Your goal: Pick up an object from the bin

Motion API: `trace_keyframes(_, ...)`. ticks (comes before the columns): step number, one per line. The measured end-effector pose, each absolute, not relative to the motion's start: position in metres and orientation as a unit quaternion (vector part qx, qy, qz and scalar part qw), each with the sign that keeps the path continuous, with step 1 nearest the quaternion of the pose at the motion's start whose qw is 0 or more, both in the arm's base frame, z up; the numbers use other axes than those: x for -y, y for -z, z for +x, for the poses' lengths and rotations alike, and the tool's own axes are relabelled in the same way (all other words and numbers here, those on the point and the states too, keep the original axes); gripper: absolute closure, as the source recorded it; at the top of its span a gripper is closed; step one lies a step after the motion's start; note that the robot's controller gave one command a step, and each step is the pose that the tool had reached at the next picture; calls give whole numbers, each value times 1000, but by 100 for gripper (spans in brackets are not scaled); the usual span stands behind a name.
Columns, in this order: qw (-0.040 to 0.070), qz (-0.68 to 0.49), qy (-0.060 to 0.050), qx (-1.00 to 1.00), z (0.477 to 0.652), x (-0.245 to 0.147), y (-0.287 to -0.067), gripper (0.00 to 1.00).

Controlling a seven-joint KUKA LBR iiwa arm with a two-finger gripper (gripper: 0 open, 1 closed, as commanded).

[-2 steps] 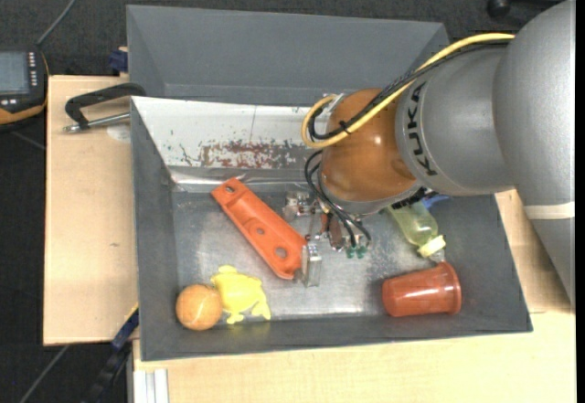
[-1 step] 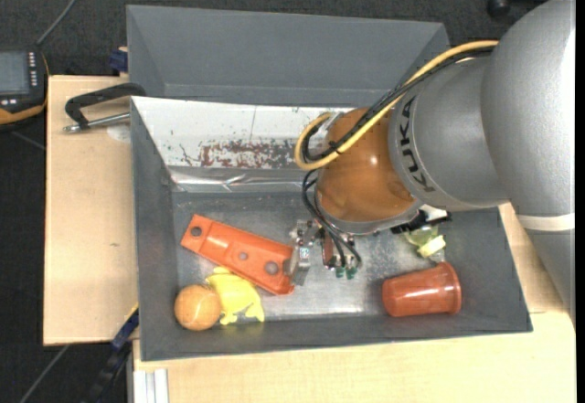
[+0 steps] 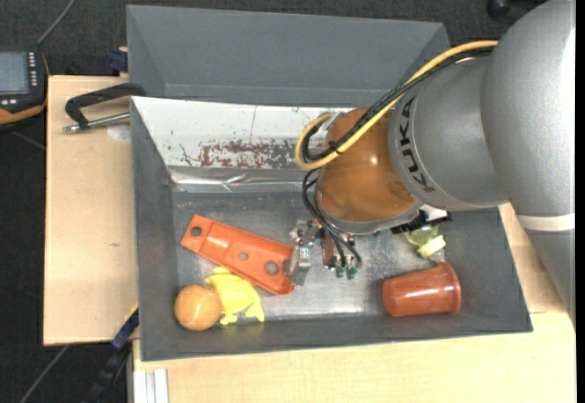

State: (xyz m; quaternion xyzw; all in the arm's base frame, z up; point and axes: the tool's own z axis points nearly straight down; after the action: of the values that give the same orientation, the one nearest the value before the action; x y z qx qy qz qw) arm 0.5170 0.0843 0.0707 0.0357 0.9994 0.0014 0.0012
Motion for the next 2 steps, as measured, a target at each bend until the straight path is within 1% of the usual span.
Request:
trace_keyframes(1,-1,26,-1,-1000,522,-89,-115,100)
trace_keyframes(2,5,26,-2,-1000,528,-90,-166,100)
